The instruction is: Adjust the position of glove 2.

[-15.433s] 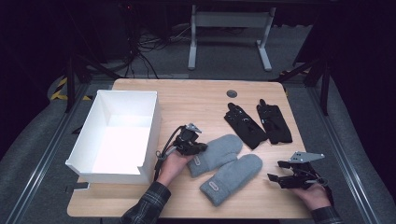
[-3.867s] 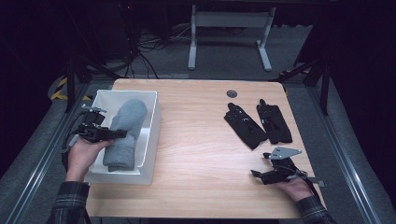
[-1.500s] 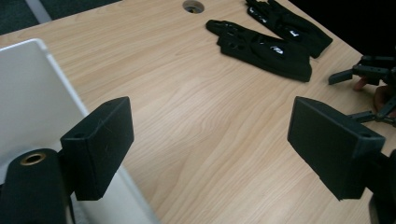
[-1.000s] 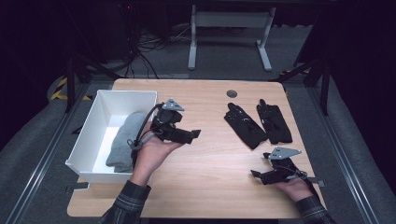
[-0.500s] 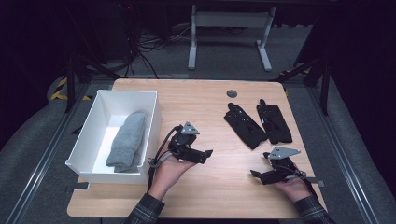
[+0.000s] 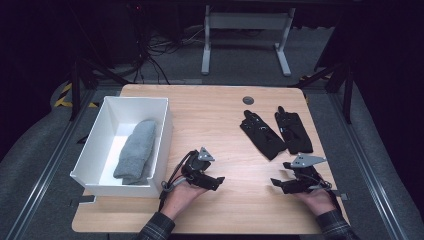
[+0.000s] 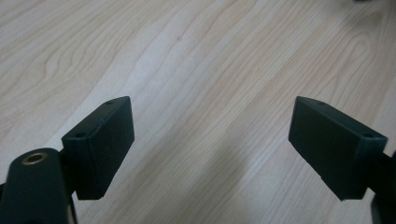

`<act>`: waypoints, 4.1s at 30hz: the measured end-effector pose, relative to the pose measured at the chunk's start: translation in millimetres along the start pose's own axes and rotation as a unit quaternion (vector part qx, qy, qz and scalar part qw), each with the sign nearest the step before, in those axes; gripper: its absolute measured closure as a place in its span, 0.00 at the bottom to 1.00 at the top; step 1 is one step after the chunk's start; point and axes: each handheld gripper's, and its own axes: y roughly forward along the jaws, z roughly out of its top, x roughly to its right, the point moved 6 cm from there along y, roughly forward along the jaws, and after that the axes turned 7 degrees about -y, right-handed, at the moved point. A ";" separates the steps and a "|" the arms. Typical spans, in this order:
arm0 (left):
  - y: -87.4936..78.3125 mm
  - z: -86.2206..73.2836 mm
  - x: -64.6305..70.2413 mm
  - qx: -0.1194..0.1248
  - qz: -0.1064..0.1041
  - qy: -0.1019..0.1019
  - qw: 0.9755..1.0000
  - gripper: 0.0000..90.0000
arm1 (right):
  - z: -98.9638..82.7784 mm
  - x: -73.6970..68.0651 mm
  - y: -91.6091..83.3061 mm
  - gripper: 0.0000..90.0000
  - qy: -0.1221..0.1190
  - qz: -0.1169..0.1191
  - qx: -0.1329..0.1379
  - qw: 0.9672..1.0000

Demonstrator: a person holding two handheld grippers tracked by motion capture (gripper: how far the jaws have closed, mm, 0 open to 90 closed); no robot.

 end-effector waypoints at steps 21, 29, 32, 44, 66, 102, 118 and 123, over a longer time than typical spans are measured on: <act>7.9 -29.7 -2.9 -0.002 0.004 0.045 0.999 0.00 | 35.1 50.8 20.9 1.00 0.017 -0.033 -0.010 0.999; 8.0 -33.3 -3.6 0.006 0.013 0.065 0.998 0.00 | 34.3 56.3 43.7 1.00 0.011 -0.029 -0.033 0.999; 7.9 -33.3 -3.6 0.005 0.013 0.065 0.998 0.00 | 31.5 53.8 48.7 1.00 0.010 -0.024 -0.042 0.999; 7.8 -33.4 -3.6 0.006 0.013 0.064 0.998 0.00 | 33.9 20.1 45.9 1.00 -0.017 0.025 -0.050 0.998; 7.7 -33.5 -3.8 0.005 0.012 0.064 0.998 0.00 | 29.6 -59.1 17.7 1.00 -0.072 0.108 -0.037 0.991; 8.0 -33.1 -4.0 0.005 0.011 0.065 0.998 0.00 | 45.7 -36.3 54.2 1.00 -0.086 0.107 -0.030 0.990; 7.9 -33.3 -4.0 0.004 0.011 0.065 0.998 0.00 | 48.5 -78.2 51.9 1.00 -0.137 0.166 -0.031 0.976; 7.9 -33.2 -4.1 0.004 0.011 0.065 0.998 0.00 | 52.2 -71.0 46.2 1.00 -0.122 0.166 -0.014 0.978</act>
